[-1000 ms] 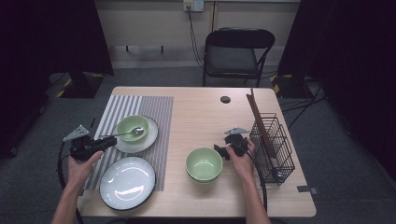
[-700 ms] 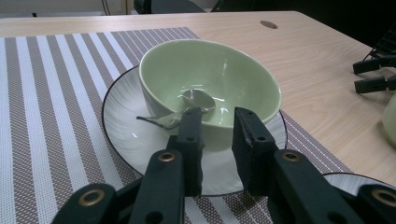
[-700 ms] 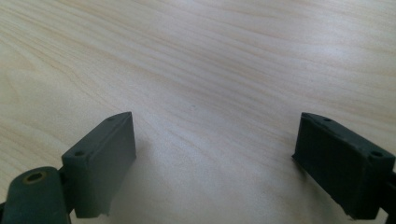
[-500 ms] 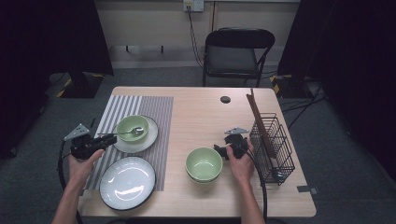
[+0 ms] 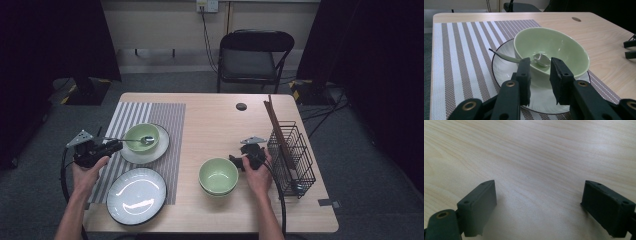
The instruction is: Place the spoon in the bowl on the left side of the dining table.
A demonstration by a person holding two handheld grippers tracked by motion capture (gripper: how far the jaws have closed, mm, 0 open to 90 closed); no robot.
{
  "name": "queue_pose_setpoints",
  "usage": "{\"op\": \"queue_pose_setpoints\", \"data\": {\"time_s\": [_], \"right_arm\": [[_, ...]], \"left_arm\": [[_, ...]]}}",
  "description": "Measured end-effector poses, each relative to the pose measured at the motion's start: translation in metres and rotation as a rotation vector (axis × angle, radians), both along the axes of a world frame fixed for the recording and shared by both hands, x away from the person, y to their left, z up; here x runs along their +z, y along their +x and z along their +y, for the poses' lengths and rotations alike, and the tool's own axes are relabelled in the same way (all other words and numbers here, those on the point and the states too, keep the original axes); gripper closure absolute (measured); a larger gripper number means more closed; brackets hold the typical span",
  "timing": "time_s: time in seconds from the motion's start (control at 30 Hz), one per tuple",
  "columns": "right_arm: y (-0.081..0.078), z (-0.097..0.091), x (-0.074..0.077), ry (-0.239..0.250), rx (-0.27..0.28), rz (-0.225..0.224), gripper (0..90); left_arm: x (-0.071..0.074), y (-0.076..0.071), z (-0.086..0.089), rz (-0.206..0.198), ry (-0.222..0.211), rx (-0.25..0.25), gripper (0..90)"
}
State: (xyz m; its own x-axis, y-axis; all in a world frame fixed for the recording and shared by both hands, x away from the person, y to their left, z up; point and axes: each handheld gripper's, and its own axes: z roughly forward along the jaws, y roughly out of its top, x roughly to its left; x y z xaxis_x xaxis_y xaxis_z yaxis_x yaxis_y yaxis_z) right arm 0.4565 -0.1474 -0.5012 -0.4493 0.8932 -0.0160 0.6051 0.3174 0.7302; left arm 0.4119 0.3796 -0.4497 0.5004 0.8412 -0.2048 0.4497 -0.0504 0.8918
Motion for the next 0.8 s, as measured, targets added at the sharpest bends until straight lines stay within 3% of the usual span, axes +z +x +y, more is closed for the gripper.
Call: {"op": "queue_pose_setpoints", "data": {"time_s": [0.1, 0.17, 0.23, 0.3, 0.4, 0.43, 0.53, 0.6, 0.63, 0.8], "right_arm": [[0.000, 0.000, 0.000, 0.000, 0.000, 0.000, 11.6], [0.000, 0.000, 0.000, 0.000, 0.000, 0.000, 11.6], [0.000, 0.000, 0.000, 0.000, 0.000, 0.000, 11.6], [0.000, 0.000, 0.000, 0.000, 0.000, 0.000, 11.7], [0.000, 0.000, 0.000, 0.000, 0.000, 0.000, 11.6], [0.000, 0.000, 0.000, 0.000, 0.000, 0.000, 11.6], [0.000, 0.000, 0.000, 0.000, -0.002, 0.001, 11.6], [0.000, 0.000, 0.000, 0.000, 0.000, 0.000, 11.6], [0.000, 0.000, 0.000, 0.000, -0.002, 0.001, 11.6], [0.000, 0.000, 0.000, 0.001, -0.004, 0.001, 11.6]], "left_arm": [[-0.002, 0.001, 0.000, -0.005, 0.024, 0.024, 67.1], [-0.003, 0.001, -0.002, 0.002, 0.019, 0.017, 67.1], [-0.002, -0.001, -0.004, 0.001, 0.043, 0.006, 66.5], [0.001, -0.005, -0.002, 0.004, 0.011, -0.005, 65.8], [0.001, -0.008, -0.003, 0.013, 0.022, -0.011, 62.2], [-0.002, -0.012, -0.003, 0.033, 0.058, -0.013, 60.3], [-0.009, -0.019, -0.004, 0.058, 0.044, 0.003, 55.8], [-0.015, -0.023, -0.007, 0.087, 0.155, 0.010, 50.1], [-0.019, -0.024, -0.006, 0.123, 0.186, 0.025, 45.3], [-0.026, -0.024, -0.001, 0.142, 0.198, 0.030, 39.5]]}}
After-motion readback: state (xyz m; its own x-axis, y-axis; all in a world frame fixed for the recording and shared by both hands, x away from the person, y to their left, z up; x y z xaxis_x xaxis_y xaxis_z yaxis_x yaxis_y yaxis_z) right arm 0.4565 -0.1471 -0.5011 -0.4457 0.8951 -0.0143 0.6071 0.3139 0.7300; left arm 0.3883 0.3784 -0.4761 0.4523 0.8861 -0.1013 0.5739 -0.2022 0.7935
